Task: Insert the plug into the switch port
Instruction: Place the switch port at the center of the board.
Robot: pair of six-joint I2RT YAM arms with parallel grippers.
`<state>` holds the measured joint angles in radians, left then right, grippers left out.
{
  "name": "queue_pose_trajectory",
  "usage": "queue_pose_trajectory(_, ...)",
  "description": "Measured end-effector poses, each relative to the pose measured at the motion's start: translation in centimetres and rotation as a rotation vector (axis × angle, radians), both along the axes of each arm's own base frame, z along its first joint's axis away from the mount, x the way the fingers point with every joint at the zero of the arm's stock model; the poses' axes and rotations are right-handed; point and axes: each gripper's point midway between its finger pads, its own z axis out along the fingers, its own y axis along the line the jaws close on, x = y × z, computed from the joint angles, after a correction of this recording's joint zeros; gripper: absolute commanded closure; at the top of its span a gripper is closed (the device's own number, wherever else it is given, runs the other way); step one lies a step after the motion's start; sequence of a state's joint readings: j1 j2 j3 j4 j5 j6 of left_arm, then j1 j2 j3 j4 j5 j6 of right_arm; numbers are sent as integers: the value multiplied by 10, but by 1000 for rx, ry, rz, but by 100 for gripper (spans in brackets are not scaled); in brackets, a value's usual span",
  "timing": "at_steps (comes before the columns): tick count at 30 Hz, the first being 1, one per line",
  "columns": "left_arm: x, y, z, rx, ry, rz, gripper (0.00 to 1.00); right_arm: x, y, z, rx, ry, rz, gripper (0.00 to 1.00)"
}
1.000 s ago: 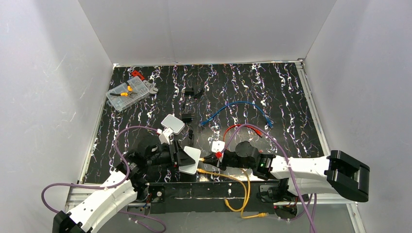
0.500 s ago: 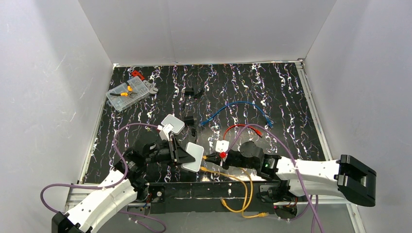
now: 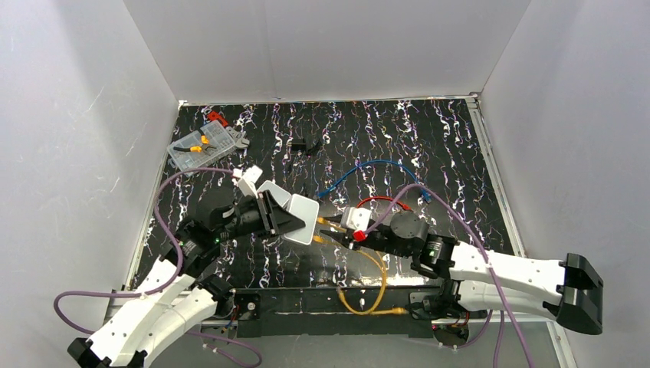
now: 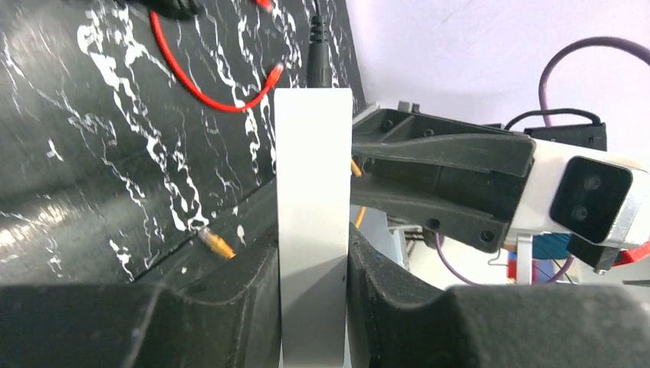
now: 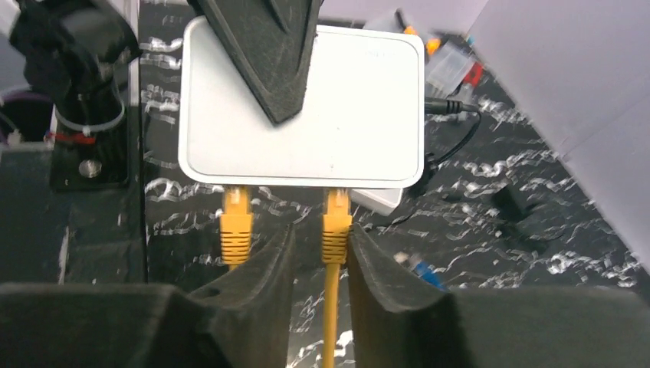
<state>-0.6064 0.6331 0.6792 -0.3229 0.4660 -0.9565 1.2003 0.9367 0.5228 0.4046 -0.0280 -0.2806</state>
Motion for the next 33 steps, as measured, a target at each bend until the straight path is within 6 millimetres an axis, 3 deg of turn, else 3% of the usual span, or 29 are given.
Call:
queue_pose_trajectory(7, 20, 13, 40, 78, -126, 85, 100, -1, -20, 71, 141, -110, -32, 52)
queue_pose_trajectory(13, 39, 33, 74, 183, -230, 191, 100, -6, -49, 107, 219, -157, -62, 52)
queue_pose_trajectory(20, 62, 73, 105, 335, -346, 378, 100, -7, -59, 107, 210, -160, -75, 51)
queue_pose_trajectory(27, 74, 123, 99, 537, -372, 563, 100, -6, -55, 98, 184, -144, -69, 51)
queue_pose_trajectory(33, 67, 170, 108, 672, -398, 718, 100, -9, -49, 92, 167, -130, -46, 51)
